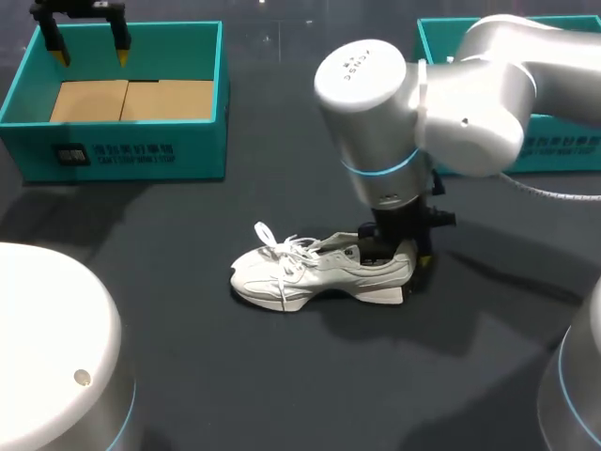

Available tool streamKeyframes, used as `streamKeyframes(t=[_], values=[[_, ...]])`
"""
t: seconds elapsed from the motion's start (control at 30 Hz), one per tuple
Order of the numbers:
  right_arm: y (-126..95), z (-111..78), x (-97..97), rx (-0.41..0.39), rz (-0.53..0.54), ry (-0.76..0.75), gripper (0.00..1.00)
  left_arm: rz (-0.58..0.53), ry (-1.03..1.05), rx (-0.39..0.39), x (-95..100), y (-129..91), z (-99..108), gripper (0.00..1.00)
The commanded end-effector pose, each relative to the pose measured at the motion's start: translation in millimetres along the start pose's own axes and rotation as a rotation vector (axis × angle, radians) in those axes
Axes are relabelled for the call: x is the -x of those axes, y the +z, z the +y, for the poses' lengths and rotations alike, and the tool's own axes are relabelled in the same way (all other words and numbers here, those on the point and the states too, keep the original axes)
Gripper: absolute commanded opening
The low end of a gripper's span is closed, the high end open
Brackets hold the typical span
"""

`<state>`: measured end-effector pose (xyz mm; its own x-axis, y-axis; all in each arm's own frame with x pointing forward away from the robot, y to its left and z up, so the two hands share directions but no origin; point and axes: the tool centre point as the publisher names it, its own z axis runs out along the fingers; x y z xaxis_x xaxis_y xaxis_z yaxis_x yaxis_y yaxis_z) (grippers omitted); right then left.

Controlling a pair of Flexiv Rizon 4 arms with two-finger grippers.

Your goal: Take the shoe out of the shoebox, open the shoe tongue, remove and reinsert the insole, then place the shoe into the shoebox

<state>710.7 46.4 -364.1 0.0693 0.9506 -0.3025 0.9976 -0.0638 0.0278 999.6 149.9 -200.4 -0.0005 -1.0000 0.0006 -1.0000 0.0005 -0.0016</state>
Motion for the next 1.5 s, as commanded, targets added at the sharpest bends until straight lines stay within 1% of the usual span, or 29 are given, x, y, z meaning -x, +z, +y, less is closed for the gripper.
streamKeyframes(t=[0.03, 0.23, 0.37, 0.4, 0.43, 0.47, 0.53, 0.57, 0.6, 0.63, 0.77, 0.83, 0.87, 0.9, 0.93, 0.97, 1.03, 1.07, 1.1, 1.13, 1.2, 1.27, 1.3, 1.33, 1.5], values=[[9.3, 0.7, 1.5, -0.007, 0.018, -0.013, 0.0, -0.001, 0.0, 0.001, 0.0, -0.3, 0.0, 1.0], [18.9, 0.6, -0.5, -0.017, 0.043, -0.03, 0.0, -0.001, 0.0, 0.001, 0.0, -0.3, 0.0, 1.0], [21.4, 0.1, -0.9, -0.031, 0.059, -0.033, 0.01, -0.001, 0.0, 0.001, 0.0, -0.3, 0.0, 1.0], [21.2, 0.0, -0.3, -0.033, 0.06, -0.034, 0.09, -0.001, 0.0, 0.001, 0.0, -0.3, 0.0, 1.0], [20.2, 0.0, 0.6, -0.034, 0.069, -0.035, 0.19, -0.001, 0.0, 0.001, 0.0, -0.3, 0.0, 1.0], [19.0, -0.2, 1.5, -0.035, 0.072, -0.036, 0.32, -0.001, 0.0, 0.001, 0.0, -0.3, 0.0, 1.0], [18.5, 0.3, 3.0, -0.039, 0.076, -0.045, 0.43, -0.001, 0.0, 0.001, 0.0, -0.3, 0.0, 1.0], [16.5, 0.6, 3.6, -0.042, 0.077, -0.049, 0.51, -0.001, 0.0, 0.001, 0.0, -0.3, 0.0, 1.0], [14.5, 0.6, 4.0, -0.045, 0.079, -0.054, 0.85, -0.001, 0.0, 0.001, 0.0, -0.3, 0.0, 1.0], [13.2, 0.6, 4.9, -0.044, 0.089, -0.057, 1.0, -0.001, 0.0, 0.001, 0.0, -0.3, 0.0, 1.0], [-2.6, -0.2, 8.2, -0.032, 0.127, -0.086, 1.0, -0.001, 0.0, 0.001, 0.0, -0.3, 0.0, 1.0], [-15.2, 0.2, 10.5, -0.026, 0.138, -0.105, 1.0, -0.001, 0.0, 0.001, 0.0, -0.3, 0.0, 1.0], [-23.6, 0.3, 11.9, -0.012, 0.146, -0.123, 1.0, -0.001, 0.0, 0.001, 0.0, -0.3, 0.0, 1.0], [-28.9, 0.4, 13.4, -0.009, 0.158, -0.132, 1.0, -0.001, 0.0, 0.001, 0.0, -0.3, 0.0, 1.0], [-38.7, 1.6, 16.4, -0.014, 0.159, -0.145, 1.0, -0.001, 0.0, 0.001, 0.0, -0.3, 0.0, 1.0], [-47.5, 1.6, 18.5, 0.014, 0.177, -0.165, 1.0, -0.001, 0.0, 0.001, 0.0, -0.3, 0.0, 1.0], [-59.4, 2.1, 22.9, 0.012, 0.193, -0.187, 1.0, -0.001, 0.0, 0.001, 0.0, -0.3, 0.0, 1.0], [-69.0, 2.2, 26.6, 0.049, 0.217, -0.212, 1.0, -0.001, 0.0, 0.001, 0.0, -0.3, 0.0, 1.0], [-75.9, 1.7, 29.1, 0.066, 0.244, -0.24, 1.0, -0.001, 0.0, 0.001, 0.0, -0.3, 0.0, 1.0], [-81.2, 2.2, 31.5, 0.067, 0.256, -0.268, 1.0, -0.001, 0.0, 0.001, 0.0, -0.3, 0.0, 1.0], [-93.3, 2.1, 35.6, 0.137, 0.342, -0.357, 1.0, -0.001, 0.0, 0.001, 0.0, -0.3, 0.0, 1.0], [-103.2, 2.3, 40.1, 0.224, 0.488, -0.459, 1.0, -0.001, 0.0, 0.001, 0.0, -0.3, 0.0, 1.0], [-107.4, 2.0, 42.7, 0.236, 0.523, -0.527, 1.0, -0.001, 0.0, 0.001, 0.0, -0.3, 0.0, 1.0], [-111.5, 2.5, 41.5, 0.209, 0.457, -0.59, 1.0, -0.001, 0.0, 0.001, 0.0, -0.3, 0.0, 1.0], [-111.5, 2.5, 41.5, 0.209, 0.457, -0.59, 1.0, -0.001, 0.0, 0.001, 0.0, -0.3, 0.0, 1.0]])
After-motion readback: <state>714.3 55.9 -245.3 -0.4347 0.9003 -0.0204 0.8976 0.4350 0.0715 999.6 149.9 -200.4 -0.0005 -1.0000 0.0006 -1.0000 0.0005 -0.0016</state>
